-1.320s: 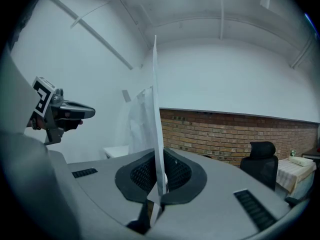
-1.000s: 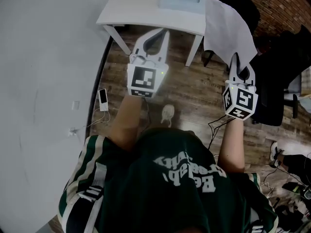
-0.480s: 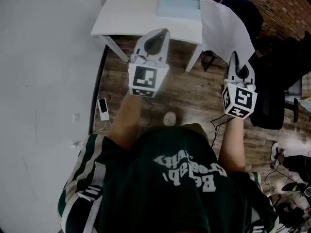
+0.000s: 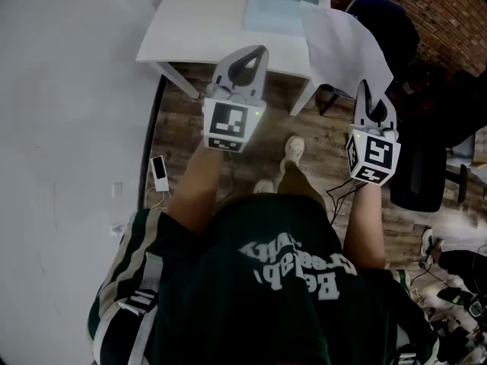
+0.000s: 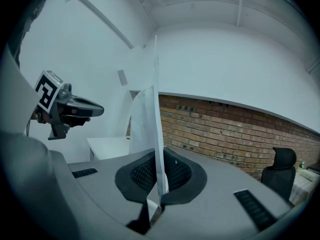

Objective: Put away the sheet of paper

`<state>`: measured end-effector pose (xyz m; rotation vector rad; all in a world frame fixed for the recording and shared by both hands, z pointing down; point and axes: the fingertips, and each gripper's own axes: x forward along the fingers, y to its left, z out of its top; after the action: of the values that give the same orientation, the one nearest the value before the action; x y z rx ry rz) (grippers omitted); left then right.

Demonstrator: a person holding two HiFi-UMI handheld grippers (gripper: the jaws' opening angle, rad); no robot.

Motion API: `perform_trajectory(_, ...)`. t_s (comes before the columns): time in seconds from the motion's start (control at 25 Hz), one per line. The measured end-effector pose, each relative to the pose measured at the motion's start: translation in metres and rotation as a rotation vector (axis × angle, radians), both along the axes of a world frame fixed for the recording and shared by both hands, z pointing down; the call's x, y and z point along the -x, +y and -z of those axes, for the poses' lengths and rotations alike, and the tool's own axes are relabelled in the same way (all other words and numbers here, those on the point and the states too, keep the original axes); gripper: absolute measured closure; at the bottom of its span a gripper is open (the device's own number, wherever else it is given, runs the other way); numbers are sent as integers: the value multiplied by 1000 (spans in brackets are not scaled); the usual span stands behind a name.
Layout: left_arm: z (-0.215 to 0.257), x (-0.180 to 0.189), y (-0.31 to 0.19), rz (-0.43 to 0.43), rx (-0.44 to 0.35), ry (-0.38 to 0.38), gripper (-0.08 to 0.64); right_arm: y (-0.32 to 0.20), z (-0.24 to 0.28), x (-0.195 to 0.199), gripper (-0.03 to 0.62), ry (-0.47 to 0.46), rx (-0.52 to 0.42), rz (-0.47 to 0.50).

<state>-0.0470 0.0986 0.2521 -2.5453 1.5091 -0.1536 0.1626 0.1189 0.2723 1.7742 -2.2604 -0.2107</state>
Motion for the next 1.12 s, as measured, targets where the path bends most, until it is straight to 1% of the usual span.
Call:
perform_trajectory(0.16, -10, -5, -35, 23, 14, -3, 558, -41, -10, 0, 598, 14, 17, 42)
perform_trajectory(0.4, -27, -15, -100, 76, 48, -12, 558, -112, -27, -2, 598, 45, 53, 128)
perform_trajectory(0.64, -48, -27, -163, 132, 80, -30, 558, -173, -49, -12, 598, 75, 95, 206)
perform_trajectory(0.76, -61, -28, -187, 157, 91, -25, 558, -195, -64, -15, 598, 79, 123, 239)
perform_trajectory(0.88, -73, -29, -208, 183, 99, -40, 557, -212, -77, -18, 598, 85, 152, 272)
perform_trajectory(1.12, -93, -27, -240, 213, 135, -60, 557, -233, -92, -18, 598, 96, 190, 323)
